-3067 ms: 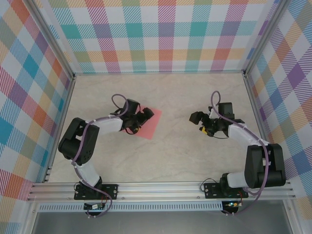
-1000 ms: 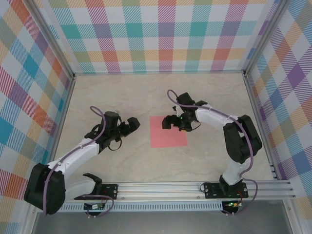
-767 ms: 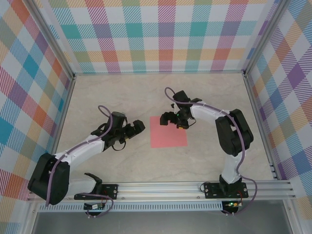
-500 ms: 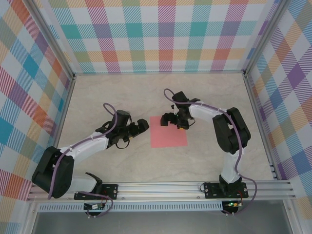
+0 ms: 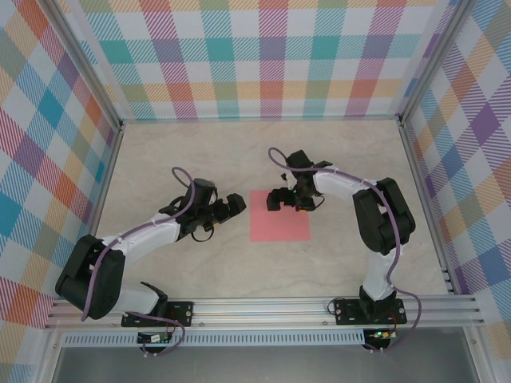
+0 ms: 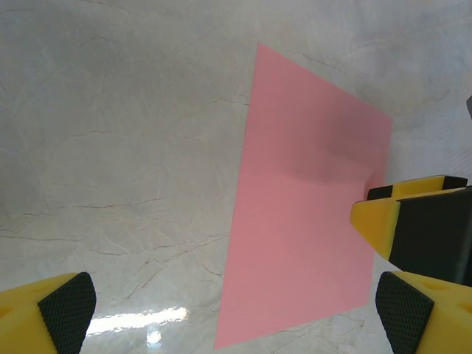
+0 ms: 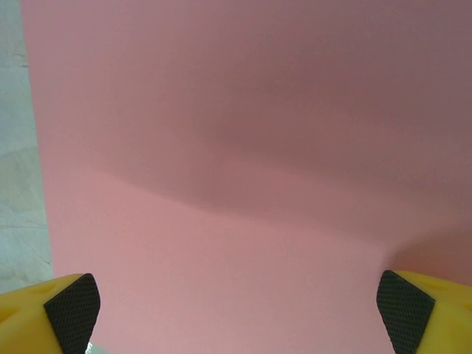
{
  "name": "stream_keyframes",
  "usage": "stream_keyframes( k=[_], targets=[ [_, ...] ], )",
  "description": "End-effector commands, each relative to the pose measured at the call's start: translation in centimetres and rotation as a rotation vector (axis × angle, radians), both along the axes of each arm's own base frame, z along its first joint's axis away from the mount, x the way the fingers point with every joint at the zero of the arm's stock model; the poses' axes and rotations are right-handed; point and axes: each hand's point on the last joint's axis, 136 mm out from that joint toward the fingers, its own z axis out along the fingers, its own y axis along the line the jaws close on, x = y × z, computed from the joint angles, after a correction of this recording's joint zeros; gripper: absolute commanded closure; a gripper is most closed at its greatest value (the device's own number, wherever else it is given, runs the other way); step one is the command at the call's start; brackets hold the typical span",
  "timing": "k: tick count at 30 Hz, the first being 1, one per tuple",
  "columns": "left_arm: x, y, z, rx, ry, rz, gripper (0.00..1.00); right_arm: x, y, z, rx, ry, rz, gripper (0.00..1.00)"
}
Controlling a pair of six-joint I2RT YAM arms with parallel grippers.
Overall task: Fold a paper plane with a square sheet of paper (pick it up from the middle)
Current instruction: Fold the square sheet of paper in half at the center of the table.
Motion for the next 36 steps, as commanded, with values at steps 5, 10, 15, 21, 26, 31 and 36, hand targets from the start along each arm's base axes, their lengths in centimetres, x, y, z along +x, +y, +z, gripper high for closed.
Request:
stream_keyframes(
  k=[5,10,15,21,26,31,36],
  targets=[
    [0.9,-0.9,1.5,0.007,-0.054,-0.033,0.0,1.3,-2.2,5.3,-0.186,-0.168,-0.157,0.0],
    [1.3,-0.4,1.6,0.039,-0.068,-0.013,0.0,0.6,-5.6,5.1,-0.396,-0.157,-0.364,0.0],
    [1.5,-0.3,1.4,0.052,-0.063,-0.009,0.0,-0.7,-1.8,4.1,-0.221,-0.094,-0.324,0.0],
    [1.5,-0.2,1.1,0.055,-0.059,-0.004,0.0,-0.8,-0.1,3.0,-0.252,-0.031,-0.307,0.0],
    [1.6,-0.5,0.9,0.051,-0.054,-0.014,0.0,-0.7,2.4,1.9,-0.241,-0.005,-0.237,0.0],
    [1.5,-0.4,0.5,0.057,-0.041,-0.018,0.0,-0.6,2.4,1.1,-0.291,-0.005,-0.192,0.0],
    [1.4,-0.2,0.4,0.061,-0.042,-0.014,0.0,-0.7,2.3,0.4,-0.313,0.001,-0.134,0.0]
  ],
)
